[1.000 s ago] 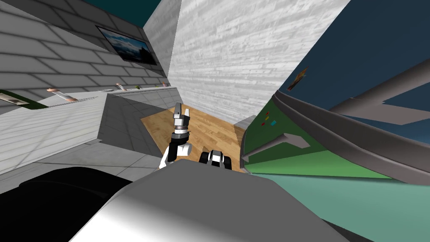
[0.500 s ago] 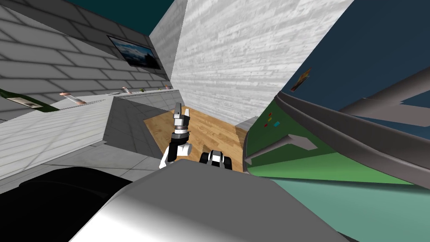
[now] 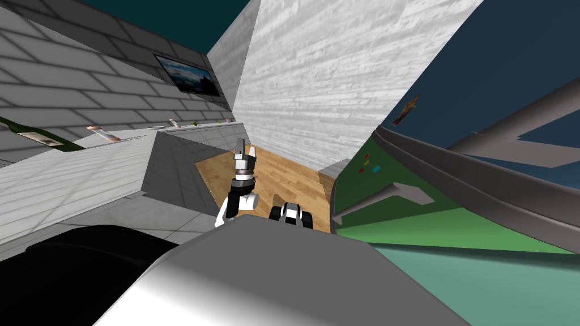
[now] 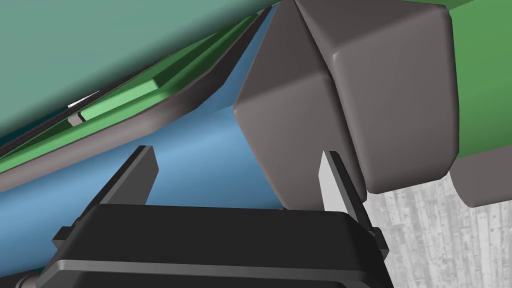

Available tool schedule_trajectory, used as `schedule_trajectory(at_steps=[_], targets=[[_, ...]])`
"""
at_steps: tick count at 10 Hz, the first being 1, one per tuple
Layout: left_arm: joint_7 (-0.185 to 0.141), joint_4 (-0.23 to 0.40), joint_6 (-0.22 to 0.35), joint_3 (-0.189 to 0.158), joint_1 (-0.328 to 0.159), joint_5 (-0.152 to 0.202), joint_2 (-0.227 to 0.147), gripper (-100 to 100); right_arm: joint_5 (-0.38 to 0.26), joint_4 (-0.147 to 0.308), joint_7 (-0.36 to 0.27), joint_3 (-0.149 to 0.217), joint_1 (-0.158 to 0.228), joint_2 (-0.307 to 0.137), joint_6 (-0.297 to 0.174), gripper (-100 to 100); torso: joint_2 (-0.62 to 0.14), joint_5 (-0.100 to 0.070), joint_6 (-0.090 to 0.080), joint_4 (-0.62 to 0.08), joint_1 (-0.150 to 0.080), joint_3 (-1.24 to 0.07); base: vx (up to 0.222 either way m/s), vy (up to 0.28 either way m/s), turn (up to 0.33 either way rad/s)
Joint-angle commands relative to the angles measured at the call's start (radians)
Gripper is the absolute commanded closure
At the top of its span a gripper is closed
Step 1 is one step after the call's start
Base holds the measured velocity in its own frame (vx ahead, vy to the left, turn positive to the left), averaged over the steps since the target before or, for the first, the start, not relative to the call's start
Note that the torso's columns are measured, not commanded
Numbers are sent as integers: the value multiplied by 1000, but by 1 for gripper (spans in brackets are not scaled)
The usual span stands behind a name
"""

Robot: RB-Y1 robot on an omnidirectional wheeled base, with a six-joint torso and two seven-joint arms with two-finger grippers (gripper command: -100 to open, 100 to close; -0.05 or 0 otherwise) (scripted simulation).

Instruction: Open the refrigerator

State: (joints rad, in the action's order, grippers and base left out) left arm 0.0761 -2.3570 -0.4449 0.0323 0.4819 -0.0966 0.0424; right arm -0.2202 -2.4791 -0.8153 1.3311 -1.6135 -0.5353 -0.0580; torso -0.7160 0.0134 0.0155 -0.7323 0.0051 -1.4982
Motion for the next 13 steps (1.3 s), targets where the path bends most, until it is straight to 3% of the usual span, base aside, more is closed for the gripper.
schedule_trajectory(at_steps=[1, 6, 8, 9, 10, 11, 13], targets=[[0, 0, 0, 0, 0, 0, 0, 0, 2, -21, -8, 48, -18, -16, -20, -100, -1, -1, -1, 0, -2, 1, 13, 21, 39], [0, 0, 0, 0, 0, 0, 0, 0, -5, -71, -31, 83, -50, -44, -37, -100, 4, 2, 2, 1, 0, -4, 17, 25, 14], [0, 0, 0, 0, 0, 0, 0, 0, -1, -73, -26, 59, -64, -31, -17, -100, 1, -2, -2, 1, -2, 0, -25, 22, -56], [0, 0, 0, 0, 0, 0, 0, 0, 1, -56, -23, 47, -67, -32, -17, 100, -5, -6, -5, -1, -5, 6, 39, -51, -10], [0, 0, 0, 0, 0, 0, 0, 0, 1, -68, -25, 41, -71, -32, -9, 100, -4, -7, -4, -1, -12, 5, 8, -23, -56], [0, 0, 0, 0, 0, 0, 0, 0, 51, -72, -5, 21, -125, -29, -55, 100, -4, -8, -4, -1, -10, 5, -70, 83, 245], [0, 0, 0, 0, 0, 0, 0, 0, 52, -72, -5, 21, -135, -29, -99, 100, -3, -6, -2, 0, -3, 4, -53, 75, 349]])
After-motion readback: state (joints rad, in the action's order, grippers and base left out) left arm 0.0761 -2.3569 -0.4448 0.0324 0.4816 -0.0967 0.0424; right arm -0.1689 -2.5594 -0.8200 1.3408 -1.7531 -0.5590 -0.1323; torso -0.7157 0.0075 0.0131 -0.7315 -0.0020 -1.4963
